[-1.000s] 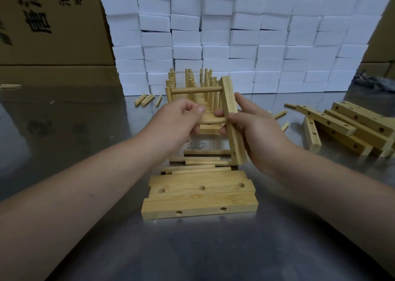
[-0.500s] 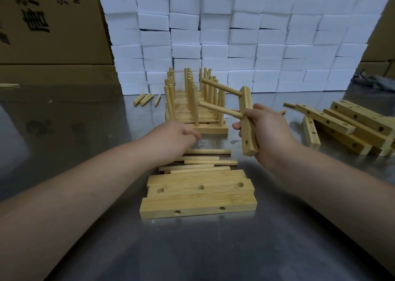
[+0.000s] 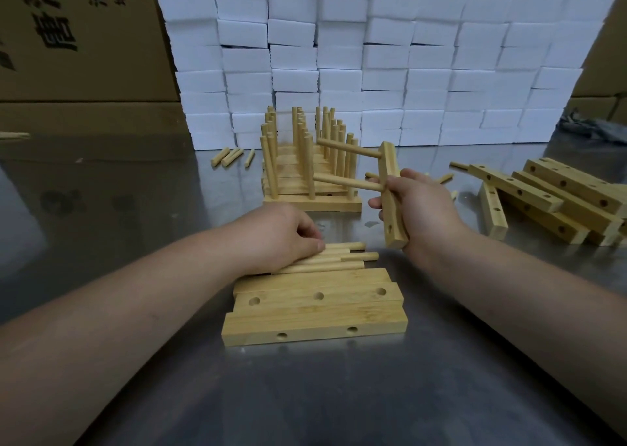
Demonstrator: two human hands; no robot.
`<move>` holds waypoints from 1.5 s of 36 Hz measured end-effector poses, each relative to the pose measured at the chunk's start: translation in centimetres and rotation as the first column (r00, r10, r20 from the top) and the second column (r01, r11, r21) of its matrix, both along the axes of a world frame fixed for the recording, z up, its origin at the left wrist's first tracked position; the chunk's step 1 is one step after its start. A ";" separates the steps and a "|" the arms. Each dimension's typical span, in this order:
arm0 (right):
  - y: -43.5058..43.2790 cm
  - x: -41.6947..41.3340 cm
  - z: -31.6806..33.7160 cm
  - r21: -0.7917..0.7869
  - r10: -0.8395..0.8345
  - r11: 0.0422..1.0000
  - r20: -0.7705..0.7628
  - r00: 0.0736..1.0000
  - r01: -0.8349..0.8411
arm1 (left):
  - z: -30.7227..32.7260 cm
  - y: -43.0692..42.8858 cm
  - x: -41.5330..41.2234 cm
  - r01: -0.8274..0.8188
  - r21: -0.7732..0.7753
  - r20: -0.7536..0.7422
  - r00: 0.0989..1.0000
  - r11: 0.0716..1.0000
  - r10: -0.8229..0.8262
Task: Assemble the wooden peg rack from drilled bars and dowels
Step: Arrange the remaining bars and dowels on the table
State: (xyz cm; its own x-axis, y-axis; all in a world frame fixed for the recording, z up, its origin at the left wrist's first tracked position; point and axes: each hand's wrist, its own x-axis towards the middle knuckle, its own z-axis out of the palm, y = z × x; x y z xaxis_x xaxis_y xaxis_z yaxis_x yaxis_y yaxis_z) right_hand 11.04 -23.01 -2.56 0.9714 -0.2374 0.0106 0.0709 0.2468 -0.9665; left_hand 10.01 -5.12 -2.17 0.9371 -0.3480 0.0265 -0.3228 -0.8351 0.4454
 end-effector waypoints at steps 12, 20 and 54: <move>0.0 -0.1 0.2 -0.039 -0.048 0.998 0.013 0.999 0.048 | 0.7 -0.7 -0.9 0.018 -0.232 0.051 0.999 0.973 -0.006; 0.2 -0.3 0.6 -0.028 -0.029 0.999 0.061 0.998 0.031 | 0.9 -1.4 -1.8 0.114 -0.240 0.137 0.987 0.964 -0.083; 1.2 -1.7 1.4 0.016 0.120 0.992 0.171 0.978 -0.125 | 1.2 -1.8 -2.9 0.180 -0.300 0.262 0.960 0.937 -0.100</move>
